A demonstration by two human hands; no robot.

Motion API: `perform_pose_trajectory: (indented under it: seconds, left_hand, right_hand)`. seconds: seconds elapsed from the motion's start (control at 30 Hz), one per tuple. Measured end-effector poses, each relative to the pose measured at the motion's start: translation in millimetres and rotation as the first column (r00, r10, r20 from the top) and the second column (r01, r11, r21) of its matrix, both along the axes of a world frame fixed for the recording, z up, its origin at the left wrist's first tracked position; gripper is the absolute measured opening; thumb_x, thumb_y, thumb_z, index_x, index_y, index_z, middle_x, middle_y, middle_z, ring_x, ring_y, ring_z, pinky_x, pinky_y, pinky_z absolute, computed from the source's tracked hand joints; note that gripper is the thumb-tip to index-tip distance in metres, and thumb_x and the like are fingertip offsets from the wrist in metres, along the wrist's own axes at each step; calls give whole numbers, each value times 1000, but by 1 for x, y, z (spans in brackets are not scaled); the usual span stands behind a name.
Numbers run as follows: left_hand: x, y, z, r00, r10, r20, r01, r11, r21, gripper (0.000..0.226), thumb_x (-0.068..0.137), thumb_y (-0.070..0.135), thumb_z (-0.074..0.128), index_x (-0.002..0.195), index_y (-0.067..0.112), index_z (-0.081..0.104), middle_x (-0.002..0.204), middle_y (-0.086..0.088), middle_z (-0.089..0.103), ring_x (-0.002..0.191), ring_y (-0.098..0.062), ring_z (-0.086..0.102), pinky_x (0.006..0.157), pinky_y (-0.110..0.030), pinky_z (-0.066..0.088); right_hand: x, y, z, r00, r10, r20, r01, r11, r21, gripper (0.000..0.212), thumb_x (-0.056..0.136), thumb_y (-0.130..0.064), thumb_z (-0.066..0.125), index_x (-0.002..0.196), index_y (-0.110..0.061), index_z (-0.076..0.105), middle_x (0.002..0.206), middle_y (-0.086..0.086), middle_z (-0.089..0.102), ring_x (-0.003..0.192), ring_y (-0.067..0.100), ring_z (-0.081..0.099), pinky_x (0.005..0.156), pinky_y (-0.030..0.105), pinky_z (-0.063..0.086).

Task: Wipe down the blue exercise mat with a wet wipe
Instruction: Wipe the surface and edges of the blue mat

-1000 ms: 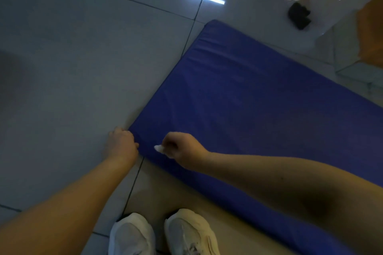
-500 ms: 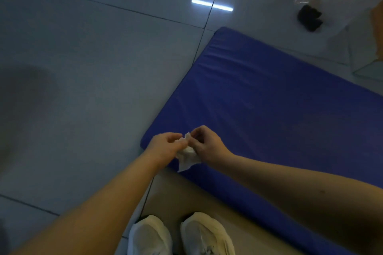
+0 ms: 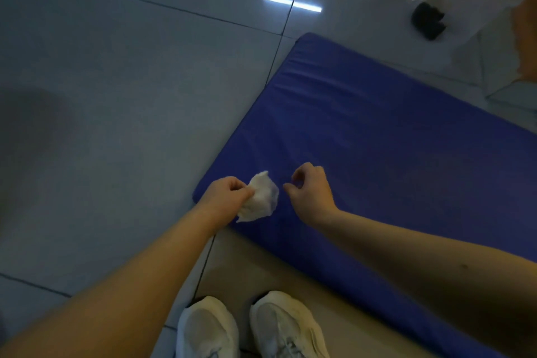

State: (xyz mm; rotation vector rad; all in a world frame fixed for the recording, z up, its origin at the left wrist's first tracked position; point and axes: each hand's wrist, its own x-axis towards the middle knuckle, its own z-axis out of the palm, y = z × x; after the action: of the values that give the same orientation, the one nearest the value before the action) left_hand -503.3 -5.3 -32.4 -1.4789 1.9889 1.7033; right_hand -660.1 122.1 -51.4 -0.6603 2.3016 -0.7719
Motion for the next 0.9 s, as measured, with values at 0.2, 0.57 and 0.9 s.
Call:
perform_pose_trajectory:
  seconds: [0.2, 0.57, 0.9]
  left_hand:
    - [-2, 2, 4, 999, -37, -38, 37, 999, -12, 8, 95, 27, 63, 101, 21, 64, 100, 2, 64, 92, -11, 61, 67, -22, 47]
    - [-12, 30, 55, 991, -121, -63, 115, 990, -80, 26, 87, 26, 77, 109, 21, 64, 105, 3, 68, 98, -13, 66, 83, -30, 56]
    - [-32, 27, 212, 968, -211, -133, 150, 919, -365, 60, 90, 3, 67, 146, 14, 48, 121, -6, 57, 101, -19, 59, 71, -22, 56]
  right_hand:
    - [18, -3, 16, 913, 88, 399, -49, 993, -106, 13, 100, -23, 59, 110, -21, 67, 105, -1, 67, 88, 16, 70, 72, 31, 62]
    - [28, 21, 44, 810, 158, 565, -71, 982, -173, 32, 94, -27, 71, 124, -18, 65, 111, 4, 73, 93, 18, 74, 83, 41, 63]
    - [-21, -17, 191, 943, 263, 203, -202, 939, -277, 28, 91, -27, 75, 113, -10, 70, 94, 4, 69, 79, 14, 64, 63, 21, 48]
